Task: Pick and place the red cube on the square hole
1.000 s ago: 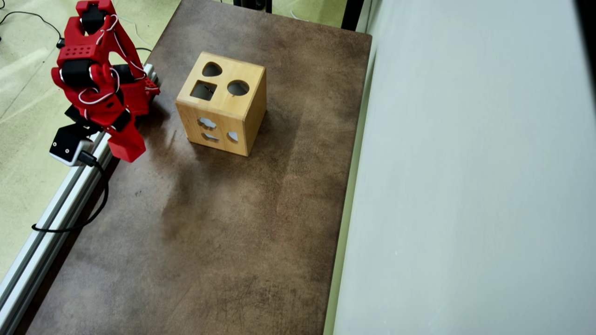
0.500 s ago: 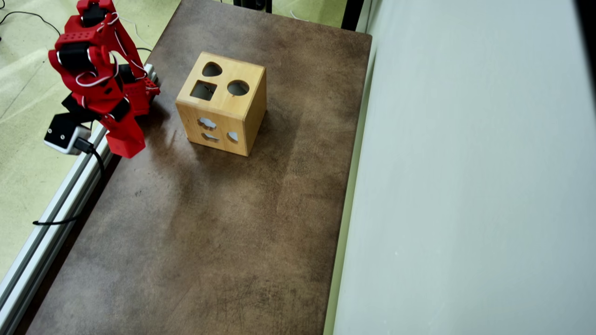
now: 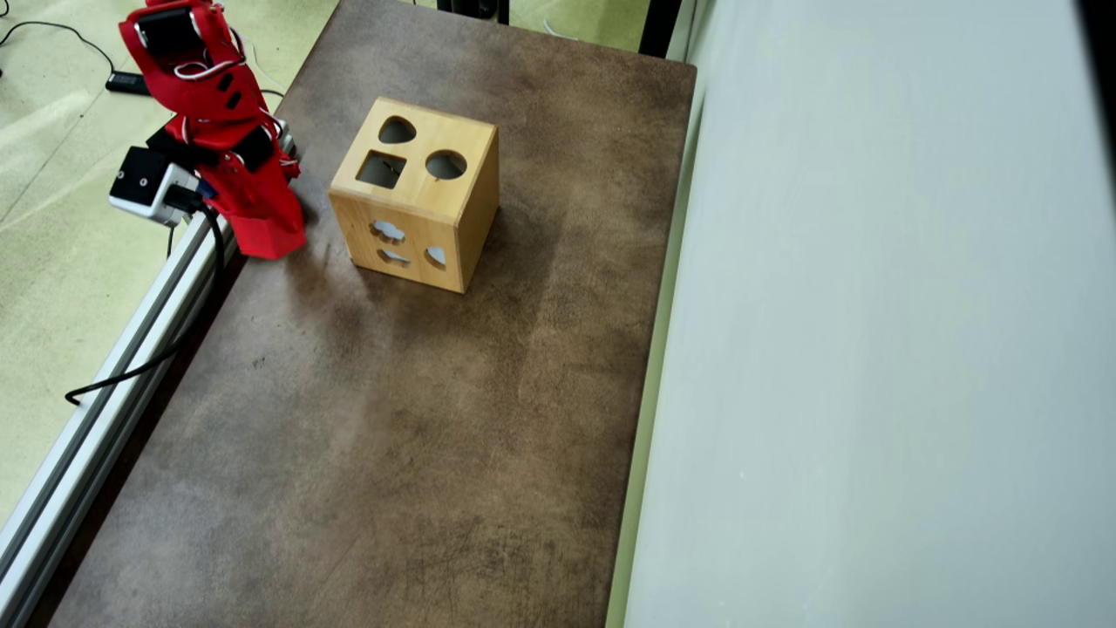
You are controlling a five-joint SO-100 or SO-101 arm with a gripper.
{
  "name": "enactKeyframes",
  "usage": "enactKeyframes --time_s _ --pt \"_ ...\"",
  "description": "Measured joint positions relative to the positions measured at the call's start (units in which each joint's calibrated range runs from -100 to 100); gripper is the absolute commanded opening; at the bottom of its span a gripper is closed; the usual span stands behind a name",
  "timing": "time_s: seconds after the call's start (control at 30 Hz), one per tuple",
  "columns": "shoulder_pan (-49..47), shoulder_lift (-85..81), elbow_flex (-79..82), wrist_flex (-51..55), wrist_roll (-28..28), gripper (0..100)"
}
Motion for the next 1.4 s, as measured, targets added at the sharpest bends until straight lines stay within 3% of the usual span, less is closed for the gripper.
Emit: enactKeyframes --time_s 0.37,0.8,0.97,1.4 --pt "-10.78 -9.32 0.00 0.00 -4.88 5" --pt "-22.85 -9.66 3.16 0.48 -6.30 5" --pt "-24.51 -9.66 10.93 0.48 -8.79 5" --pt "-30.76 -9.66 11.65 0.48 -15.24 5"
